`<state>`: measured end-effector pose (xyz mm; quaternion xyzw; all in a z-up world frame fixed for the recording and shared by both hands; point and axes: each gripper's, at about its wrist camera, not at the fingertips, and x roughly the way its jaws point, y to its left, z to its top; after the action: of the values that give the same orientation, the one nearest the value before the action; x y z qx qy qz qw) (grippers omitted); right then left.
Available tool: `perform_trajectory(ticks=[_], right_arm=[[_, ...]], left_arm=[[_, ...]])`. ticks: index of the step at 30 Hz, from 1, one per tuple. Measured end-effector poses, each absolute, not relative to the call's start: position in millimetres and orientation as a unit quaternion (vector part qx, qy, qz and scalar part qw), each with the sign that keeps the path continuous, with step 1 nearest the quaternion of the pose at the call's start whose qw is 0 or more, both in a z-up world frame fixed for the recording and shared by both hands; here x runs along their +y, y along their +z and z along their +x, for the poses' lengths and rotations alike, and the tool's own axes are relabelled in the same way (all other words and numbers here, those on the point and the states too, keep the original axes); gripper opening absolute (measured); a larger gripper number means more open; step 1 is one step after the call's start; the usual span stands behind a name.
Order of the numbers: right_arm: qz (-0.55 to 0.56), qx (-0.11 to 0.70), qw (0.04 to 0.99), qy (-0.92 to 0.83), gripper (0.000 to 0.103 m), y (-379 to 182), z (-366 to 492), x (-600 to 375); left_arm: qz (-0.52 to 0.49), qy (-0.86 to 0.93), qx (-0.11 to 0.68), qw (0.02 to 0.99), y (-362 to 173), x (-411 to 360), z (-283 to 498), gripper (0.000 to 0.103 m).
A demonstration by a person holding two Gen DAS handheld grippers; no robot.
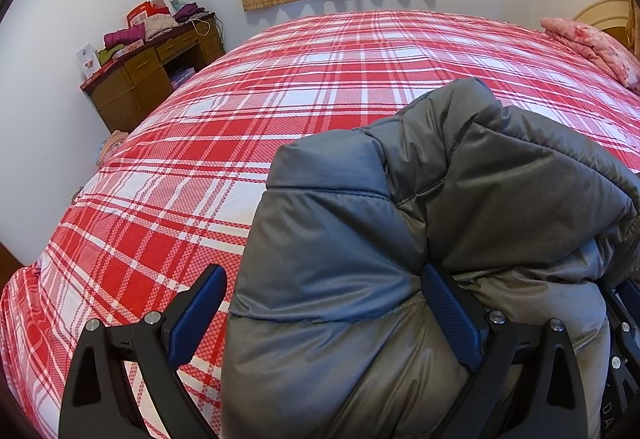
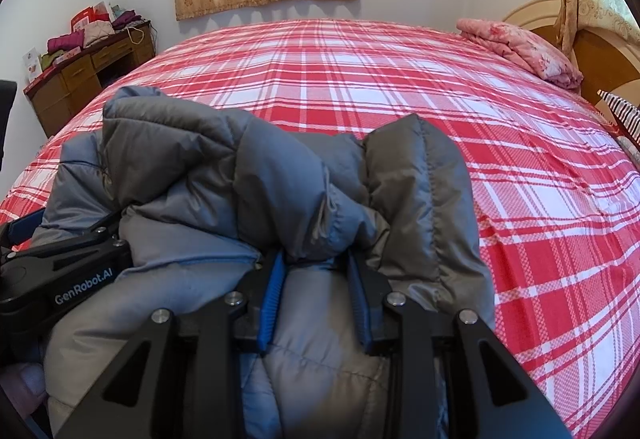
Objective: Fold large clothes
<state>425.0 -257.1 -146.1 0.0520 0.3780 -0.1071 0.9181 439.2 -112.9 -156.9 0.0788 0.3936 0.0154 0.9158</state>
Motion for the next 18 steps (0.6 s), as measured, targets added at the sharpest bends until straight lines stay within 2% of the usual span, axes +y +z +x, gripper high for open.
perform_trajectory(ticks=[9,11,12,13,15,18], right_arm=[[0.056,0.375,0.92,-0.098,0.034,-144.7,424.5,-258.9],[0.075,0.372,0.922,-0.074,0.038,-138.3,418.9,-265.8],[0.076,0.37,0.923,-0.069,0.046,-134.8,413.9,-268.5],[0.08,0.361,0.926,-0.079,0.066,-128.1,402.1,-274.1],[0.102,0.327,0.935,-0.094,0.089,-119.1,376.6,-285.8],[0.107,0.324,0.933,-0.113,0.091,-121.5,353.3,-301.6]], left_arm=[[0.072,0.009,0.399,0.914,-154.5,-108.6,438.8,0.099],[0.058,-0.03,0.413,0.909,-145.2,-96.1,432.7,0.098],[0.05,-0.04,0.414,0.908,-140.0,-90.4,428.1,0.098],[0.039,-0.052,0.411,0.909,-133.2,-81.6,420.2,0.098],[0.034,-0.074,0.396,0.915,-121.0,-61.5,399.0,0.098],[0.045,-0.099,0.382,0.918,-119.1,-40.1,376.8,0.098]])
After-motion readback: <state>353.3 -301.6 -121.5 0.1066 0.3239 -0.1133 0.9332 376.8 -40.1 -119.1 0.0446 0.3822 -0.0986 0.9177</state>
